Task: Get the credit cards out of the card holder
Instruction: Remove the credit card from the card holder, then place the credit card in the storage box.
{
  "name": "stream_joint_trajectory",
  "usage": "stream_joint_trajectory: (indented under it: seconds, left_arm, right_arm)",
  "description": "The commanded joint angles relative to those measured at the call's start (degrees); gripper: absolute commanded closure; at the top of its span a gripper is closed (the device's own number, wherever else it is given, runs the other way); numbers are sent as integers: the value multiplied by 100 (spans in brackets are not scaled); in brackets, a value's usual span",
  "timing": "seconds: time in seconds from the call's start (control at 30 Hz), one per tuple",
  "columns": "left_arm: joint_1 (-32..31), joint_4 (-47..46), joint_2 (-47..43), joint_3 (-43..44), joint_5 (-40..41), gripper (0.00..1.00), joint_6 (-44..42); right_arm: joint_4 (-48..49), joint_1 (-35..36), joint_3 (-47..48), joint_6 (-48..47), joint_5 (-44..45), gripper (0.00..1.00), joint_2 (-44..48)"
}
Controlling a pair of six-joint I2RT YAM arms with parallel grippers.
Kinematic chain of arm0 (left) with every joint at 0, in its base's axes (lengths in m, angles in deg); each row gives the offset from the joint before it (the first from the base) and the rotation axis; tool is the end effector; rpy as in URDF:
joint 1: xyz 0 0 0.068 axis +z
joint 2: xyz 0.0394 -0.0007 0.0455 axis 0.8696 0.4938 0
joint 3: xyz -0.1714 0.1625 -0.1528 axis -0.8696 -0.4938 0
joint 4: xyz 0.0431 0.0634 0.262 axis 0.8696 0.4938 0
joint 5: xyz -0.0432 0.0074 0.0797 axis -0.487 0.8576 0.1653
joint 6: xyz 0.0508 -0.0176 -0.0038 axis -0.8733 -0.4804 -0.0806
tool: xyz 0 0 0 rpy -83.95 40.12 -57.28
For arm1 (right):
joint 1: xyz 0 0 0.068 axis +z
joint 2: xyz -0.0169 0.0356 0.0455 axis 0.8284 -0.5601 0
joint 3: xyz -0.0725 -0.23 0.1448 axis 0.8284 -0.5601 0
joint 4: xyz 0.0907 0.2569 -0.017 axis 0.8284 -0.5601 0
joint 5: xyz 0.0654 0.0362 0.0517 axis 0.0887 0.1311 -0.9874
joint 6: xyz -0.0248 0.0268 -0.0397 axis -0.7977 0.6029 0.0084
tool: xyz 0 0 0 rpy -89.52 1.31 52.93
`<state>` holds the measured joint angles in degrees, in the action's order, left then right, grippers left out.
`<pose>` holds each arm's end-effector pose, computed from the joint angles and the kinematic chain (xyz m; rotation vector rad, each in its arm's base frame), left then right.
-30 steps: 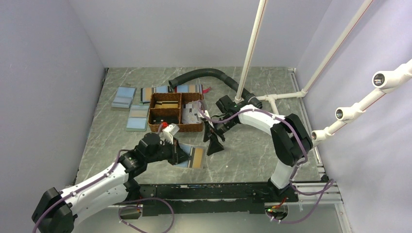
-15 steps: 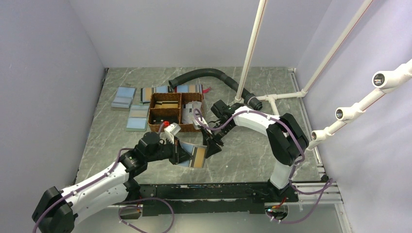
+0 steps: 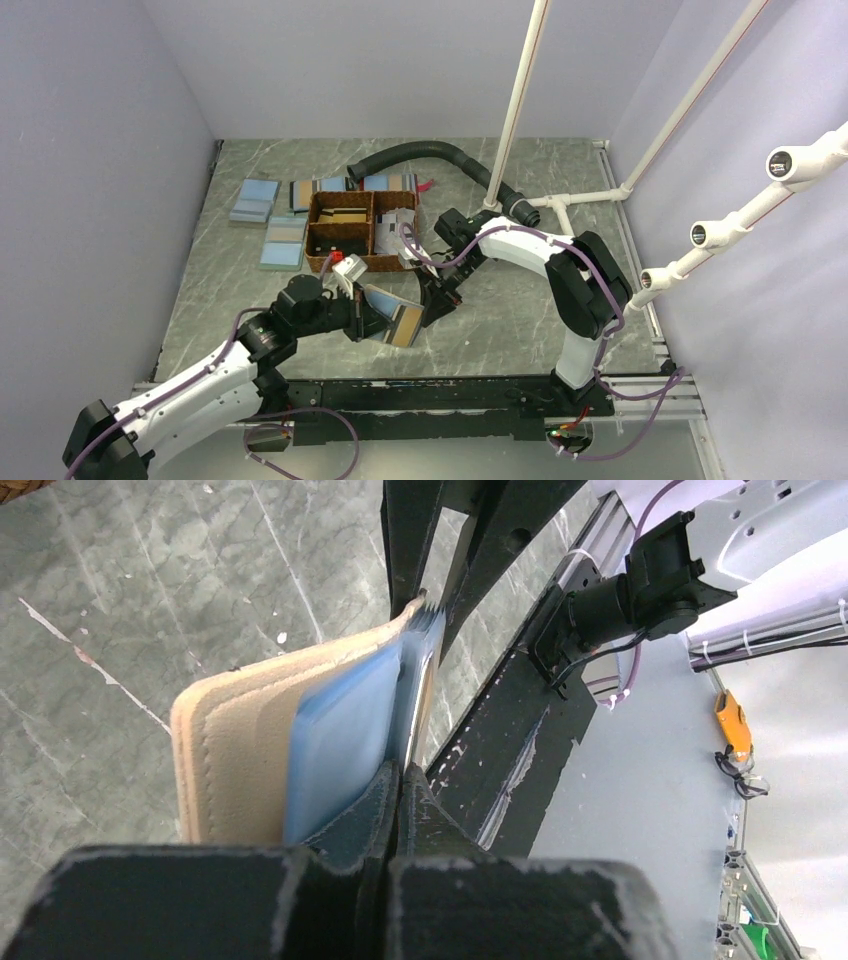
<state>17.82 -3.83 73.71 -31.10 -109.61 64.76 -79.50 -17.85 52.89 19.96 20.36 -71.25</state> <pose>0.1165 -0.1270 0.2161 0.4697 2.0715 -1.2584 0.2393 0.2290 0.1916 -1.8600 1.6014 1.5783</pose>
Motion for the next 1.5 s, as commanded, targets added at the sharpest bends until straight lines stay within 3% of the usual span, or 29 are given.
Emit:
stream_joint_trajectory:
  seconds: [0.0, 0.43, 0.77, 0.93, 1.1, 1.37, 1.47]
  left_arm:
    - [30, 320, -222, 331, 156, 100, -123]
    - [90, 1224, -648, 626, 405, 100, -214]
    - [372, 2103, -1505, 731, 1262, 100, 760]
    - [719, 1901, -1581, 838, 2329, 100, 1482]
    - [1411, 1361, -517, 1323, 2577, 100, 2341]
    - [3541, -648, 2098, 1941, 1124, 100, 3775]
    - [3778, -822, 2877, 2559, 1371, 100, 3805]
  right_arm:
    - [-274, -37, 173, -315, -38, 100, -50]
    - [-387, -118, 77, -158, 344, 100, -270]
    - [-819, -267, 95, -204, 686, 100, -655]
    - [-941, -272, 287, -80, 875, 100, -879]
    - [-1062, -268, 408, -103, 971, 100, -1008]
    - [-1102, -267, 497, -84, 1125, 100, -1095]
    - [-1111, -272, 507, -90, 1139, 100, -1104]
